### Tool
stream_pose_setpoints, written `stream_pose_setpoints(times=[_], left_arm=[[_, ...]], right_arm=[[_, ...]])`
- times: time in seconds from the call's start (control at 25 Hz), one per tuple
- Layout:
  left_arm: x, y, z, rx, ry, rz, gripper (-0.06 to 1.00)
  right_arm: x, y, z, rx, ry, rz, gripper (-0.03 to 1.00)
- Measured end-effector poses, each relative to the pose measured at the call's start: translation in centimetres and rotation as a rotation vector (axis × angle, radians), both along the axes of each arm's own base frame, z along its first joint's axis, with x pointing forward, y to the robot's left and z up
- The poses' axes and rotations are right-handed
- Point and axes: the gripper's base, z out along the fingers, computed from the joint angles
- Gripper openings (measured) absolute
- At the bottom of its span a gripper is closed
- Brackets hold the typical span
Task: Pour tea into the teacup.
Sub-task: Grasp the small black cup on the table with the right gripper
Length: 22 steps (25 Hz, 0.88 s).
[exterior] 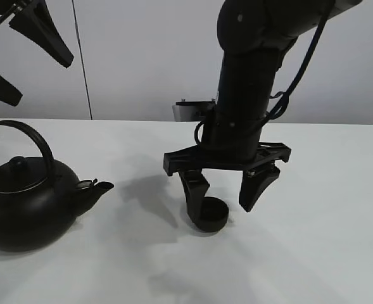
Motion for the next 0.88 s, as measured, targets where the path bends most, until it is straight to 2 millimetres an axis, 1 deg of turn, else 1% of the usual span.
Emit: stream_pose_setpoints(times=[0.24, 0.4, 0.72, 0.8, 0.88], left_arm=[[0.0, 0.0, 0.0, 0.0, 0.0, 0.0, 0.66], [0.0, 0.0, 0.0, -0.001, 0.0, 0.0, 0.66], [0.0, 0.0, 0.0, -0.001, 0.0, 0.0, 0.66], [0.0, 0.0, 0.0, -0.001, 0.0, 0.0, 0.66], [0.0, 0.0, 0.0, -0.001, 0.0, 0.0, 0.66]], right_arm=[[0.7, 0.4, -0.9, 0.025, -0.047, -0.033, 0.55], [0.9, 0.4, -1.8, 0.016, -0.036, -0.035, 0.55], [1.0, 0.5, -2.9, 0.008, -0.024, -0.046, 0.54], [1.0, 0.5, -2.9, 0.009, -0.023, -0.054, 0.5], [1.0, 0.5, -2.9, 0.009, -0.023, -0.058, 0.43]])
